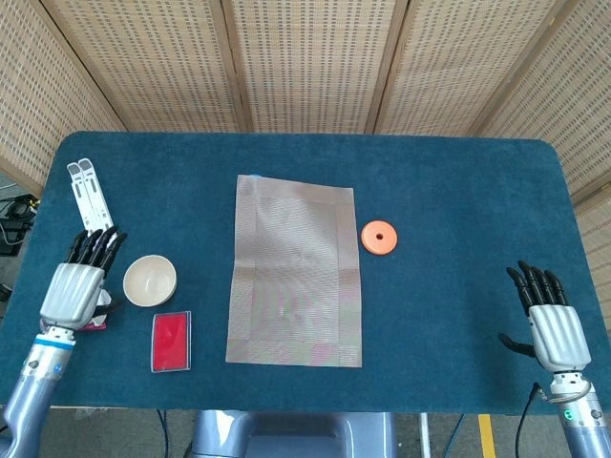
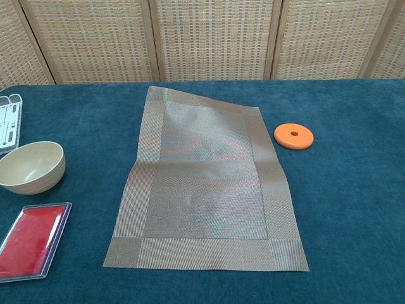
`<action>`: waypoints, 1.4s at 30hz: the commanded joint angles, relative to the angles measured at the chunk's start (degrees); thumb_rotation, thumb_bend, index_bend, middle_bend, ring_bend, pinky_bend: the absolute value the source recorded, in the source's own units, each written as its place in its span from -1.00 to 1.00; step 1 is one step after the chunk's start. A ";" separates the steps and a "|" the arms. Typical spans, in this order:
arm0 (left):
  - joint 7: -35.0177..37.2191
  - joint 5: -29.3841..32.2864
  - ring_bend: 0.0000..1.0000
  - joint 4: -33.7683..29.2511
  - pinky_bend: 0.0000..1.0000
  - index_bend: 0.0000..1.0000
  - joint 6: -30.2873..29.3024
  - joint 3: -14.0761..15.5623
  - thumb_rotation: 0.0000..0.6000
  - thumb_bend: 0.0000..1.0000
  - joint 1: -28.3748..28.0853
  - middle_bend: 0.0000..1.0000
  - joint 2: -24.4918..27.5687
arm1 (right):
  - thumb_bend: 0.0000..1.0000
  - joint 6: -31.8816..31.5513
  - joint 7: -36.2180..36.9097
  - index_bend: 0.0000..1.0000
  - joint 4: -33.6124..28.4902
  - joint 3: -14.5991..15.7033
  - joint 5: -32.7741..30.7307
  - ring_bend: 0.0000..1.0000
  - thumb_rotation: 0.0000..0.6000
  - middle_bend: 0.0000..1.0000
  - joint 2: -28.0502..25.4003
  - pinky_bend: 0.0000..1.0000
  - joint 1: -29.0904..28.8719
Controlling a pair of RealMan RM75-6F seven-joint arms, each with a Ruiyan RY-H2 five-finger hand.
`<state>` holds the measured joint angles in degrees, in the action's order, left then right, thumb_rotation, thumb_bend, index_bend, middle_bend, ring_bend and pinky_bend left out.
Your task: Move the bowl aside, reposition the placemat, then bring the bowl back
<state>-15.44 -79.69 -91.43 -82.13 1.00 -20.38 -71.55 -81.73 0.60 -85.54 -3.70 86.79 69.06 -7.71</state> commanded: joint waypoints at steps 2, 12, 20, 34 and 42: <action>3.46 -6.15 -1.00 0.02 -1.00 -0.99 -8.16 5.43 1.00 -0.77 7.75 -1.00 2.04 | -0.93 -0.84 -2.18 -0.95 -0.52 1.84 3.18 -1.00 1.00 -1.00 1.49 -1.00 0.04; 7.89 -10.50 -1.00 3.71 -1.00 -0.99 -13.27 7.11 1.00 -0.77 13.60 -1.00 2.43 | -0.93 1.87 -10.00 -0.95 -4.36 5.82 10.35 -1.00 1.00 -1.00 7.52 -1.00 -1.92; 10.73 -11.82 -1.00 5.18 -1.00 -0.99 -13.99 6.41 1.00 -0.77 14.84 -1.00 2.56 | -0.93 8.15 -16.58 -0.95 -9.41 6.59 11.40 -1.00 1.00 -1.00 13.69 -1.00 -4.83; 13.69 -11.21 -1.00 7.06 -1.00 -0.99 -10.78 4.03 1.00 -0.77 15.16 -1.00 2.08 | -0.91 17.28 -20.75 -0.95 -2.20 3.32 0.98 -1.00 1.00 -1.00 28.92 -1.00 -8.53; 13.40 -11.15 -1.00 7.47 -1.00 -0.99 -9.08 3.29 1.00 -0.77 15.27 -1.00 1.50 | -0.89 16.32 -19.39 -0.95 2.53 1.94 -0.78 -1.00 1.00 -1.00 34.04 -1.00 -9.19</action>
<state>-2.05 -90.83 -83.96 -91.23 4.31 -5.12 -70.04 -65.10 -19.08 -83.56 -1.50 86.13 102.57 -16.72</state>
